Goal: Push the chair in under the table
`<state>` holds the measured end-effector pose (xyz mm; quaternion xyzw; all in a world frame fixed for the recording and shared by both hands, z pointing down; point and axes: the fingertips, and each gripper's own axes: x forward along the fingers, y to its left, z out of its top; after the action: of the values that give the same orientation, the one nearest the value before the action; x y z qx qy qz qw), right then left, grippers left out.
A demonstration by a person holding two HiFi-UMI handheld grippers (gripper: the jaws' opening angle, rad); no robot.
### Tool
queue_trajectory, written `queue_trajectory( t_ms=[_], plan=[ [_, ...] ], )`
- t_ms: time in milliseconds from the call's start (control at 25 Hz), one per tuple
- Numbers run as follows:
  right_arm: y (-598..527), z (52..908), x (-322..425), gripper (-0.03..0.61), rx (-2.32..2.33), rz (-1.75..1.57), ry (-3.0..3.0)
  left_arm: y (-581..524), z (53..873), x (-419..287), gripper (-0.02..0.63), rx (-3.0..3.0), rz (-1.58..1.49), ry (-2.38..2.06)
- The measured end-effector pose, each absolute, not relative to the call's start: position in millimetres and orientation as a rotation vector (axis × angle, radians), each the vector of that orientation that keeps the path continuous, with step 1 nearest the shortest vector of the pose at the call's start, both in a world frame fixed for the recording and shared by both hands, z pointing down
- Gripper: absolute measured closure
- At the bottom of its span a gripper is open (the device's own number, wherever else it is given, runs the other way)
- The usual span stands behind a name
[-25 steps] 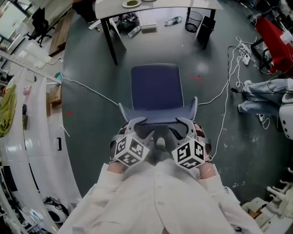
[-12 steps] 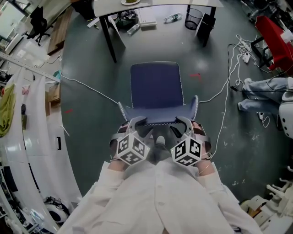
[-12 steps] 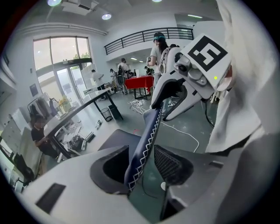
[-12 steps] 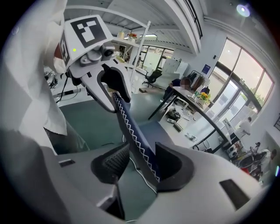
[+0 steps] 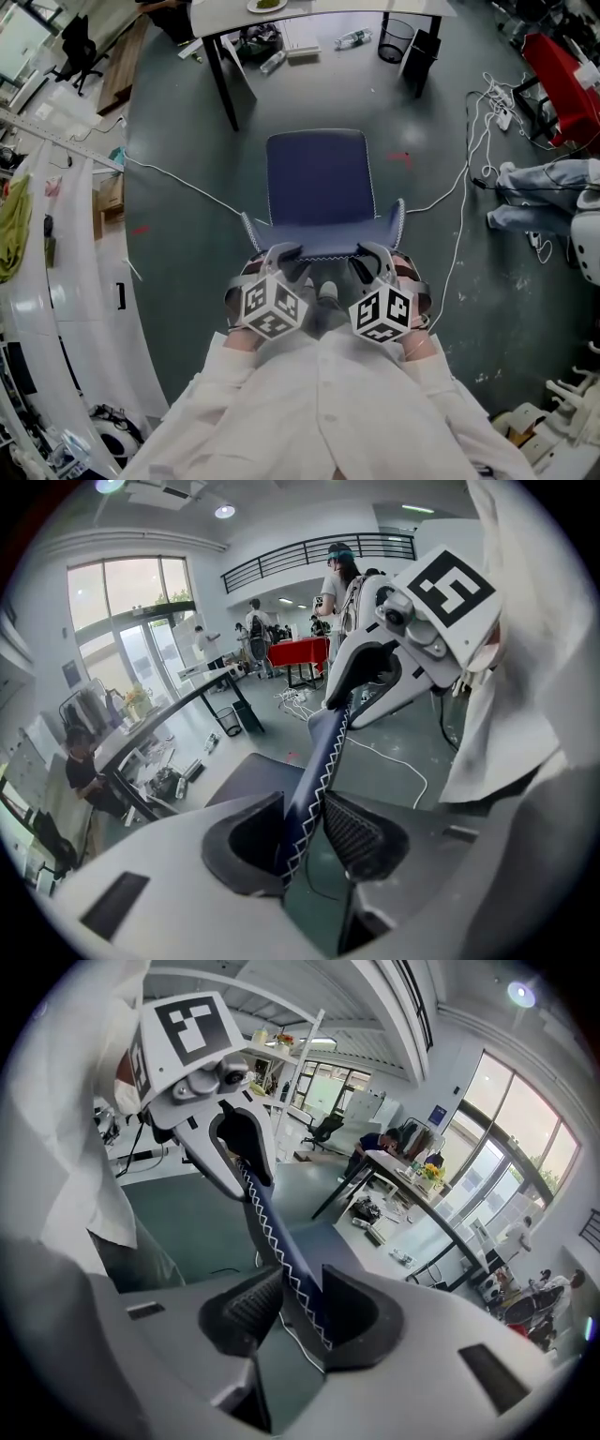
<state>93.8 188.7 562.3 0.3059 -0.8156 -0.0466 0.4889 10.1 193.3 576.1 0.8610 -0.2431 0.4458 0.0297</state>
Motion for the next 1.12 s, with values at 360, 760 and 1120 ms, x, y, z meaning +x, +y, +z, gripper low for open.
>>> queue_trajectory(
  t_ms=[360,760,1120],
  plan=[
    [184.1,564.6,90.5,0.431,0.707,-0.134,-1.989,188.0,576.5,7.4,0.477,2.625,1.376,-0.766],
    [179.7,570.1,89.7,0.431,0.648,-0.137,-2.006,184.3,578.6,11.1,0.471,2.588,1.386,-0.789],
    [175.9,569.9,88.1,0.431,0.615,-0.142,-2.034,180.9,578.1,10.5,0.466,2.537,1.407,-0.818]
  ],
)
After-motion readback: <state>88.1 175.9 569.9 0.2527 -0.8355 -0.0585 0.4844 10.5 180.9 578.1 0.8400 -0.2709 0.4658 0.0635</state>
